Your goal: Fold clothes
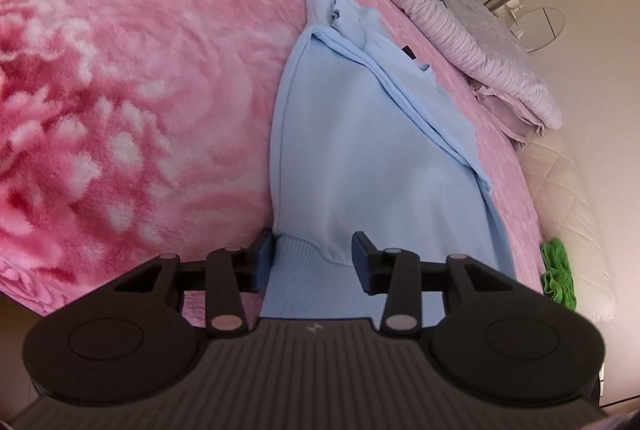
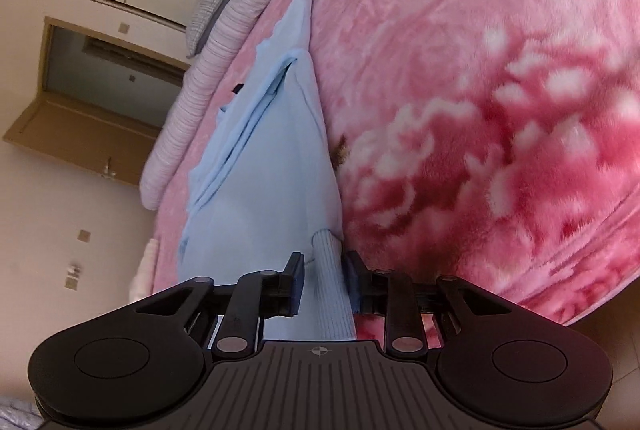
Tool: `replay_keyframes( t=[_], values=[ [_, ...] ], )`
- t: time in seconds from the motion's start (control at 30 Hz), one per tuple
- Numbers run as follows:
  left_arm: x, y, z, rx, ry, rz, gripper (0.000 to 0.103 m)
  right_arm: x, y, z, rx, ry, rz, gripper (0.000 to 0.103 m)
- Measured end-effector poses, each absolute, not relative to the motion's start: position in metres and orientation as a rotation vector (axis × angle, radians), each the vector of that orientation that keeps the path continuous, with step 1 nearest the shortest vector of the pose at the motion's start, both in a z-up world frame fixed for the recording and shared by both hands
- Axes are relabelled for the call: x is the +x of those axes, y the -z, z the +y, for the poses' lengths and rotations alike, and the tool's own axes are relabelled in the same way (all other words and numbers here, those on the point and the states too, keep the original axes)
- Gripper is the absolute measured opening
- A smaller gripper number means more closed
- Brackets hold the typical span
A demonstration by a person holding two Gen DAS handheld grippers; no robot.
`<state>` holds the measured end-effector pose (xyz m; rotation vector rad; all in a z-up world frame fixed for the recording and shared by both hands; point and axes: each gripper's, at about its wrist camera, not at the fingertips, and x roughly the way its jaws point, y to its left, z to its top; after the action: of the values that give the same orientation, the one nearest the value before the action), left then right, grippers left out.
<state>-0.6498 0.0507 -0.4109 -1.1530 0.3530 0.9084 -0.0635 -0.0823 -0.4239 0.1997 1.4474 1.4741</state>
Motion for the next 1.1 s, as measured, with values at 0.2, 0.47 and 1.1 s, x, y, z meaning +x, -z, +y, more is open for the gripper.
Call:
replay_keyframes(
  t=[0.2, 0.47, 1.1],
  values=[
    [-0.644, 0.416, 0.063, -1.177, -0.907, 0.347, 0.015, -0.065, 0.423, -0.067, 0.199, -1.451, 1.453, 0.013],
    [-0.648, 0.399, 0.050, -1.137, -0.904, 0.319, 0.012, -0.078, 0.389, -0.078, 0.152, -1.430, 1.344, 0.006],
    [-0.696, 0.380, -0.034, -1.188, -0.843, 0.318, 0.012, -0.132, 0.352, -0.197, 0.012, -1.413, 1.317, 0.006]
  ],
)
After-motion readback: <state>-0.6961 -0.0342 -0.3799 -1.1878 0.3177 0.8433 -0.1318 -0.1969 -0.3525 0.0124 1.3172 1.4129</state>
